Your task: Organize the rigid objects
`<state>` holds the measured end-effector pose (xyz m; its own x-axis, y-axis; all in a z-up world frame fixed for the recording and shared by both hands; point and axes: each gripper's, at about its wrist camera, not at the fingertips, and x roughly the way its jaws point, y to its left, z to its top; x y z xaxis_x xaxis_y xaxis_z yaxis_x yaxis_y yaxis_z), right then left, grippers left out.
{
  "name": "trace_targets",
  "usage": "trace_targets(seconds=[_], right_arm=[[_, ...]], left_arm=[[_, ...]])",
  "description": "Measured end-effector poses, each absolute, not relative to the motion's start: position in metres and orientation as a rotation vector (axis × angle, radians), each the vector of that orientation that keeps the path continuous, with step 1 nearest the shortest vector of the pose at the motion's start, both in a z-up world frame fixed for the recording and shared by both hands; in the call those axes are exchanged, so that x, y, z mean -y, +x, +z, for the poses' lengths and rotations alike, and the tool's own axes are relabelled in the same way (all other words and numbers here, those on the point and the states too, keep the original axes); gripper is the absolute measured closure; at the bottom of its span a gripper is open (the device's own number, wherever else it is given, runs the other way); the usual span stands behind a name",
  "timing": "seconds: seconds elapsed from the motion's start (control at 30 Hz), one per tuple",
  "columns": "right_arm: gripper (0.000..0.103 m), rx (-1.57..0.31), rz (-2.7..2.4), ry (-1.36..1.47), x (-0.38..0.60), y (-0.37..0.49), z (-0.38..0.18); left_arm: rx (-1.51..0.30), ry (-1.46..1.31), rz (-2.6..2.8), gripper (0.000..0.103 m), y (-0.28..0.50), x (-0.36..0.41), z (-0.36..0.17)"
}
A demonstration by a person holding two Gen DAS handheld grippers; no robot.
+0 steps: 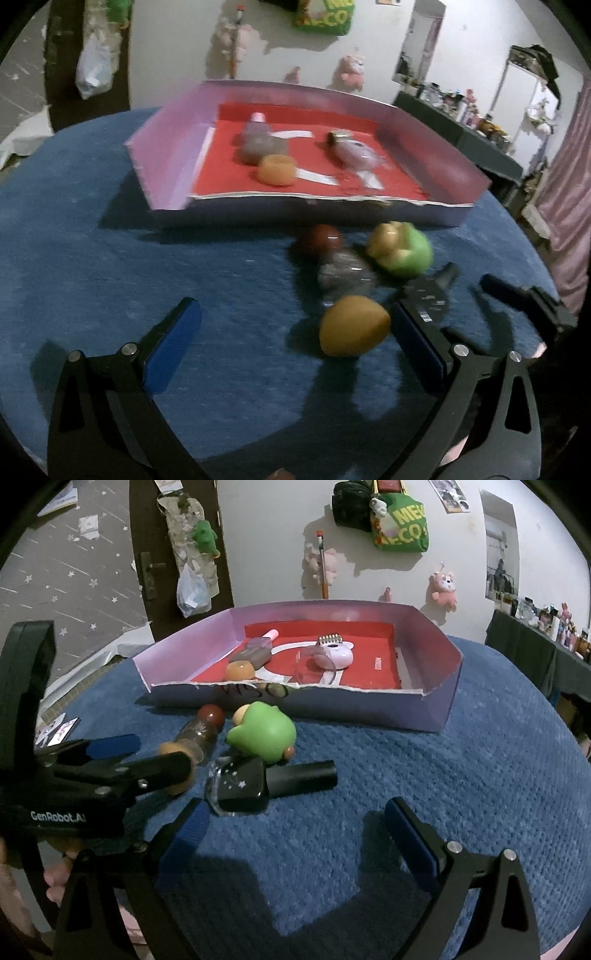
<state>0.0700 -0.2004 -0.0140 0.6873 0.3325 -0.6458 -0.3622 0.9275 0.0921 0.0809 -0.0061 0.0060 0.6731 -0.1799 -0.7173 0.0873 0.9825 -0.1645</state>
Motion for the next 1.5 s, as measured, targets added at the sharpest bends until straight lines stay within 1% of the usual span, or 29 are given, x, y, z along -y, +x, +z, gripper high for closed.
trace_targets(seconds=[0.13,0.43,0.63,0.7,0.73,0.77,0.8,0.83,0.87,0.9,0.97,1.03,1.07,1.13,1.17,1.2,1.5], right_arm=[[0.004,-0.722,0.389,-0.017,0.201,0.079,-0.011],[0.004,-0.768,0.452,0.048,0.201,0.091,-0.008],[0.004,-0.786,0.469,0.043,0.195,0.094,-0.009],[0.006,-0.795,0.48,0.031,0.19,0.095,-0.01],[0.01,-0.799,0.486,0.034,0.189,0.095,-0.01],[0.011,-0.809,0.485,0.037,0.188,0.097,-0.011],[0.012,-0.809,0.478,0.032,0.187,0.097,-0.011],[0.016,-0.81,0.476,0.03,0.187,0.098,-0.011],[0.019,-0.813,0.474,0.027,0.187,0.098,-0.01],[0.021,-0.814,0.471,0.023,0.186,0.098,-0.01],[0.022,-0.816,0.467,0.017,0.186,0.098,-0.01],[0.022,-0.817,0.466,0.015,0.186,0.097,-0.01],[0.022,-0.816,0.467,0.015,0.186,0.097,-0.01],[0.022,-0.817,0.467,0.016,0.186,0.097,-0.01],[0.022,-0.819,0.468,0.019,0.186,0.096,-0.01],[0.022,-0.82,0.469,0.024,0.187,0.096,-0.01],[0.023,-0.829,0.482,0.064,0.193,0.091,-0.007]], left_arm=[[-0.827,-0.126,-0.13,0.0,0.079,-0.005,0.002],[-0.81,-0.045,-0.141,0.001,0.065,0.006,0.001],[-0.803,0.02,-0.112,0.001,0.069,0.013,-0.001],[-0.799,0.045,-0.092,0.004,0.07,0.016,-0.001],[-0.794,0.059,-0.079,0.004,0.07,0.018,-0.001],[-0.791,0.067,-0.074,0.005,0.07,0.02,0.0],[-0.79,0.075,-0.07,0.006,0.07,0.022,0.001],[-0.785,0.084,-0.068,0.012,0.07,0.025,0.001],[-0.779,0.092,-0.073,0.015,0.07,0.027,0.002],[-0.772,0.1,-0.081,0.021,0.069,0.03,0.003],[-0.761,0.112,-0.092,0.031,0.068,0.035,0.003],[-0.754,0.116,-0.124,0.048,0.066,0.039,0.004],[-0.753,0.115,-0.136,0.051,0.065,0.04,0.004],[-0.755,0.106,-0.163,0.063,0.064,0.04,0.004],[-0.756,0.103,-0.172,0.066,0.063,0.039,0.005],[-0.756,0.103,-0.173,0.067,0.064,0.042,0.005],[-0.765,0.032,-0.19,0.068,0.06,0.028,0.006]])
